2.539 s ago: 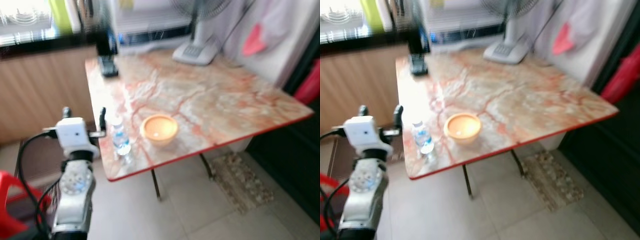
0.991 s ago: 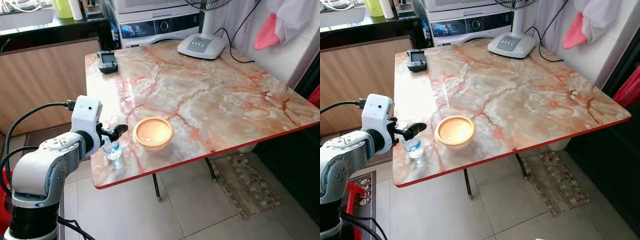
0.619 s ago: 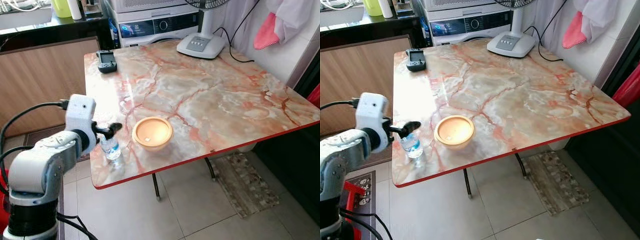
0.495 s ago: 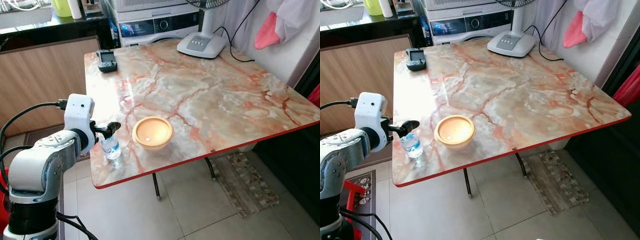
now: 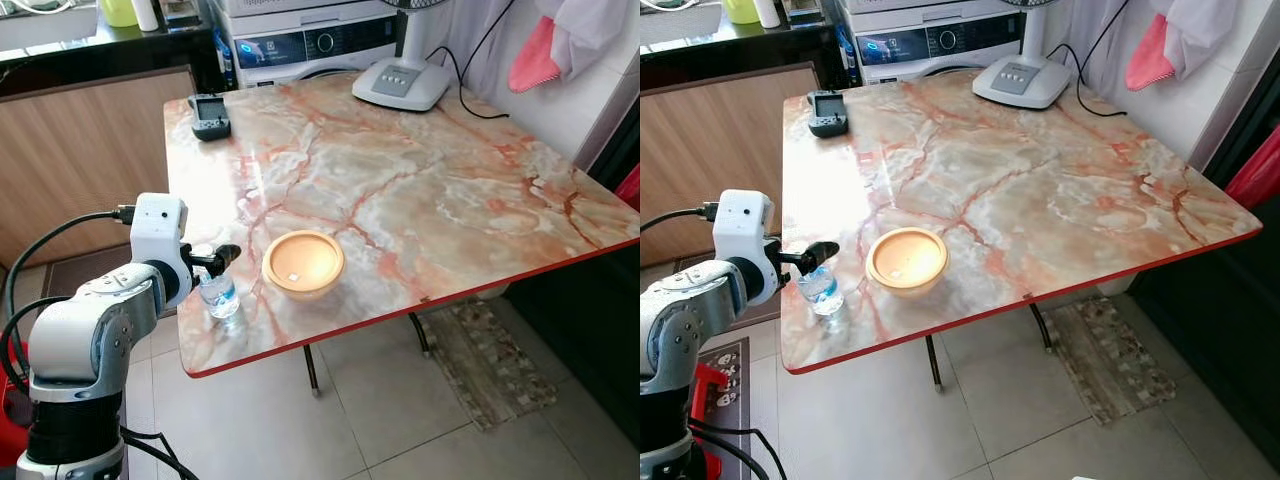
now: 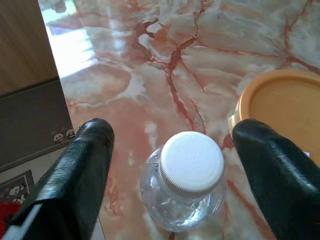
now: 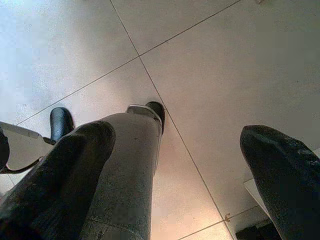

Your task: Restocking fridge

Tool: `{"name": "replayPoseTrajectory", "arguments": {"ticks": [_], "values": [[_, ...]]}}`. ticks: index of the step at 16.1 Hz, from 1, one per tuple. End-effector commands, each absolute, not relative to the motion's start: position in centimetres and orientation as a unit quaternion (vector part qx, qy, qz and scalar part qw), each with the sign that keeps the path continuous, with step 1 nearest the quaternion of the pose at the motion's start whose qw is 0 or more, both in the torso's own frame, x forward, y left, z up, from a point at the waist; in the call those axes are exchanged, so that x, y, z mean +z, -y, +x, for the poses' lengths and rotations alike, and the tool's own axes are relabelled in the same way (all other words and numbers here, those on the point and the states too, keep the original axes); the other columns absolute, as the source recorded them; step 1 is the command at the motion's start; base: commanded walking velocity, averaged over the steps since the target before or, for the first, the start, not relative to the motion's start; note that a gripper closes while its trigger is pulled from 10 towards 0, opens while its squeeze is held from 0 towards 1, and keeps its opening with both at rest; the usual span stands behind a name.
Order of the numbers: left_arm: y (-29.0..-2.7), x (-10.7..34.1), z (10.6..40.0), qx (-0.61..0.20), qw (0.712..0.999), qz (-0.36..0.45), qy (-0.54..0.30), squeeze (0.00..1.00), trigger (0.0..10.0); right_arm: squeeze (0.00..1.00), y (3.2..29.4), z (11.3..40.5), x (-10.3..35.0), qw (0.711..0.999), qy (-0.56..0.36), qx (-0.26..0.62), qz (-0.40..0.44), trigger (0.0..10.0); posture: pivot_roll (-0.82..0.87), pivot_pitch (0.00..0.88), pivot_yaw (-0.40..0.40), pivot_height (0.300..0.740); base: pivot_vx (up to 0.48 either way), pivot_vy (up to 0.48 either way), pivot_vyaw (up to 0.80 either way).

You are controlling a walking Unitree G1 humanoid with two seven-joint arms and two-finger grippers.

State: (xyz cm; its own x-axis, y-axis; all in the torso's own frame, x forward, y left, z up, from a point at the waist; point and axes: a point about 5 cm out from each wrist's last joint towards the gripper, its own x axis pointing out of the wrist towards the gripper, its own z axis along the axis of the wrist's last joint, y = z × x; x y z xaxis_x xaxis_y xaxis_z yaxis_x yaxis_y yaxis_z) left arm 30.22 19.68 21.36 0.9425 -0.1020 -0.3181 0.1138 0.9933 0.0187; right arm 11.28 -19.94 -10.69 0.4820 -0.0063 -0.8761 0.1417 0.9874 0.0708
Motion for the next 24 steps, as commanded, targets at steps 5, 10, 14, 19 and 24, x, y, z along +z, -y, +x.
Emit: {"name": "replayPoseTrajectory", "arguments": {"ticks": [5, 10, 14, 19, 24], "values": [[-20.16, 21.49, 30.42, -0.043, 0.985, 0.025, -0.163, 0.0, 0.0, 0.0, 19.98, 10.38, -10.96, 0.849, -0.524, -0.042, 0.064, 10.0, 0.17, 0.085, -0.006, 0.74, 0.0, 0.0, 0.0], [-19.96, 21.27, 30.19, -0.059, 0.981, 0.035, -0.181, 0.0, 10.0, 0.0, 19.76, 10.46, -10.98, 0.849, -0.523, -0.041, 0.068, 10.0, 0.18, 0.083, 0.004, 0.74, 0.0, 0.0, 0.0], [-19.94, 21.35, 30.08, -0.065, 0.98, 0.042, -0.184, 0.0, 1.7, 0.0, 19.65, 10.52, -10.98, 0.848, -0.523, -0.041, 0.069, 10.0, 0.18, 0.084, 0.007, 0.74, 0.0, 0.0, 0.0], [-20.15, 21.38, 30.0, -0.067, 0.978, 0.053, -0.188, 0.0, 0.0, 0.0, 19.45, 10.56, -11.0, 0.848, -0.523, -0.04, 0.072, 10.0, 0.18, 0.08, 0.014, 0.74, 0.0, 0.0, 0.0], [-20.41, 21.27, 29.89, -0.066, 0.977, 0.057, -0.192, 0.0, 0.0, 0.0, 19.38, 10.54, -11.02, 0.847, -0.526, -0.036, 0.069, 10.0, 0.19, 0.082, 0.016, 0.74, 0.0, 0.0, 0.0]]}}
